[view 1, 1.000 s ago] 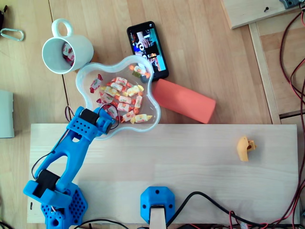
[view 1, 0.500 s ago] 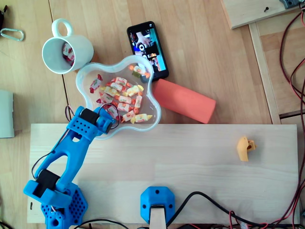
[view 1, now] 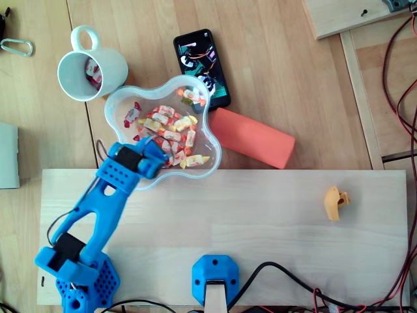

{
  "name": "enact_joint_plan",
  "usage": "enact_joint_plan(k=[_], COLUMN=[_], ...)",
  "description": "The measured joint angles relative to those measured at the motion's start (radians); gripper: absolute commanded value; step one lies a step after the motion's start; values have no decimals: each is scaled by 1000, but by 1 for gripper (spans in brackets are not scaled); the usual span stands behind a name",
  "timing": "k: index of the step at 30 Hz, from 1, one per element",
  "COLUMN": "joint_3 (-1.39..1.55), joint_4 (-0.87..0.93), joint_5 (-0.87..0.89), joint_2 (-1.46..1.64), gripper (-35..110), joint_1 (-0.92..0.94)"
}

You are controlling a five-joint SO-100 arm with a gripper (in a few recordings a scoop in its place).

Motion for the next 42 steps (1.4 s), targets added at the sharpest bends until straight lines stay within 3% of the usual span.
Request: enact_joint_plan(k=[19, 32, 42], joint_3=[-391, -604, -612], joint_4=[25, 34, 25], joint_5=[8, 6, 6], joint_2=[-2, -2, -2], gripper=[-1, -1, -1], joint_1=[9, -253, -426])
